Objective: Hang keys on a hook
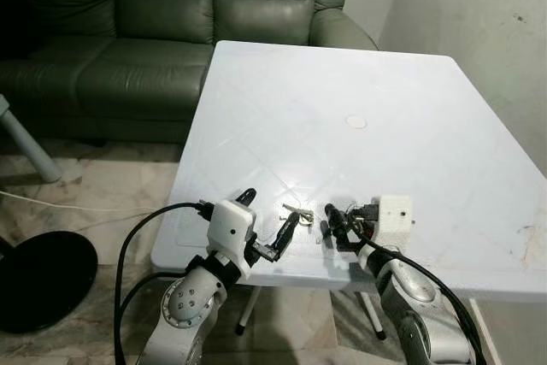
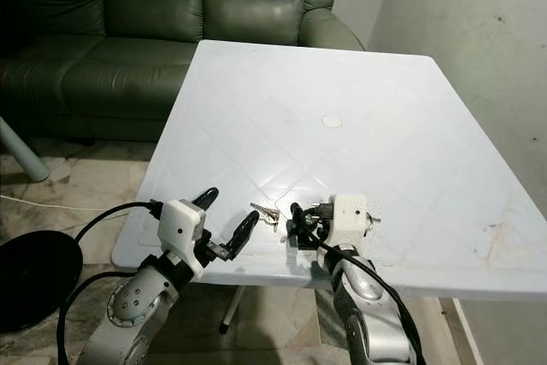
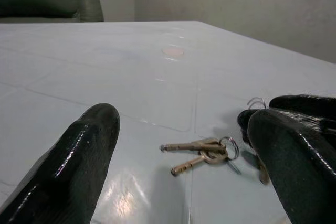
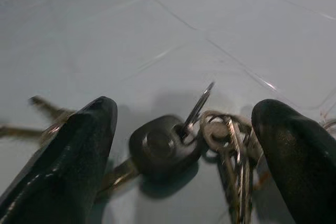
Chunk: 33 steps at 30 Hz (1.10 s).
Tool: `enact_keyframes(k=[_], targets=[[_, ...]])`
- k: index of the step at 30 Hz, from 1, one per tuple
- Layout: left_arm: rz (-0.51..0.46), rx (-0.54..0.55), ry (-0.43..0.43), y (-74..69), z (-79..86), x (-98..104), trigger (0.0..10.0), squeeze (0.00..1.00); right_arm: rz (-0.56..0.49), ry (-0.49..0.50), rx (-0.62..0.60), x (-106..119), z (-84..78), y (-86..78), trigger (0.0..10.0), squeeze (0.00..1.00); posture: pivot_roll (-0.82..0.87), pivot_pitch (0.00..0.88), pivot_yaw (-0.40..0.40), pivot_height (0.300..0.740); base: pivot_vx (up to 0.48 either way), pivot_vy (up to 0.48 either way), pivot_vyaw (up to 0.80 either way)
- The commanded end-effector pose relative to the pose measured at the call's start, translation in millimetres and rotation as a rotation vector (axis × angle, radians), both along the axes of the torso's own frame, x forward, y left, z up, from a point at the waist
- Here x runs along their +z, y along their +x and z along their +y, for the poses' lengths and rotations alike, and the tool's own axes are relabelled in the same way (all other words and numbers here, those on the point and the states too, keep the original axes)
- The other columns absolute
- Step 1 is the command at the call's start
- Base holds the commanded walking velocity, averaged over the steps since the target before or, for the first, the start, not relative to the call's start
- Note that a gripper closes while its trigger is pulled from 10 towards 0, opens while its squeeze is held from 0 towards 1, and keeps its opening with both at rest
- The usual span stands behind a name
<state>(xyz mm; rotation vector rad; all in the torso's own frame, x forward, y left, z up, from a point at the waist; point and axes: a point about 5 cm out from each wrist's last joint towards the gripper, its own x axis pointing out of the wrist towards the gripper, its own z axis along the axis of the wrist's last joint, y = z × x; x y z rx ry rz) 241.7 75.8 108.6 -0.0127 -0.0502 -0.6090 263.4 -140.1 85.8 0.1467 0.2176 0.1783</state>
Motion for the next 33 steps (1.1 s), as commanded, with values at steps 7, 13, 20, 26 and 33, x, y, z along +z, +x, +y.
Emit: enact_keyframes(k=[7,13,20,26,33], targets=[[-0.004,-0.024,0.003,-2.5,-3.8,3.3,10.0,0.00,-0.047,-0.024,0.005,10.6,0.1,-7.0,0.0,0.00,0.01,0.074,-0.065,0.740,0.000,0.000,0.00],[-0.001,-0.026,0.006,-2.8,-4.2,3.6,10.0,0.00,-0.050,-0.015,-0.013,13.5,3.5,-6.1,0.0,0.00,0.01,0.072,-0.066,0.740,0.000,0.000,0.00],[0.002,-0.022,0.008,-3.4,-3.9,3.3,10.0,0.00,-0.023,-0.005,-0.040,12.9,8.6,-5.2,1.1,0.00,0.02,0.072,-0.069,0.740,0.000,0.000,0.00],[0.005,-0.021,0.011,-4.2,-4.4,2.6,10.0,0.00,-0.016,0.005,-0.059,13.8,15.4,-1.4,0.7,0.00,0.03,0.070,-0.071,0.740,0.000,0.000,0.00],[0.007,-0.023,0.011,-4.6,-5.7,2.3,10.0,0.00,-0.009,0.020,-0.078,13.9,26.3,3.3,2.1,0.00,0.03,0.066,-0.074,0.740,0.000,0.000,0.00]])
